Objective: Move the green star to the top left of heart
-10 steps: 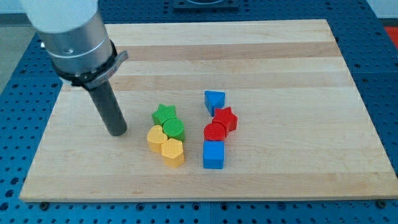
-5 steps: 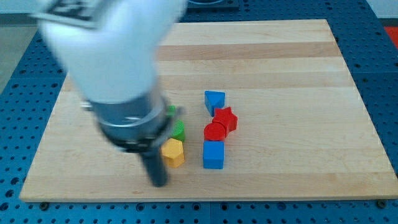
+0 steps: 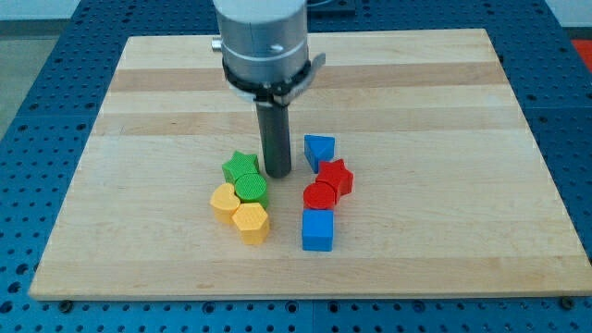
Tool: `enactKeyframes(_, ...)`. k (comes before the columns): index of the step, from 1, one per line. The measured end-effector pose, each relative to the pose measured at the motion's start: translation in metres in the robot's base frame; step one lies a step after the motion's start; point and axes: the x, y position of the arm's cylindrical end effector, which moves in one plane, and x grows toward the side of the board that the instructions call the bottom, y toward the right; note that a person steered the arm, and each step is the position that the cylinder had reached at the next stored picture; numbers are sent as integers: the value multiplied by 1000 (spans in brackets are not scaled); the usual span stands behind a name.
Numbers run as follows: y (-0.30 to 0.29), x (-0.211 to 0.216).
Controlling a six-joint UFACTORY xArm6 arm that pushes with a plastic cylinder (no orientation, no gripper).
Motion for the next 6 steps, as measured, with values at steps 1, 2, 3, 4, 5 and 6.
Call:
enactKeyframes(1, -6, -2)
enactKeyframes(2, -5, -5)
enactKeyframes(3, -3, -6)
enactKeyframes(4, -7, 5)
enactKeyframes(5, -32, 13)
enactKeyframes(6, -54, 4)
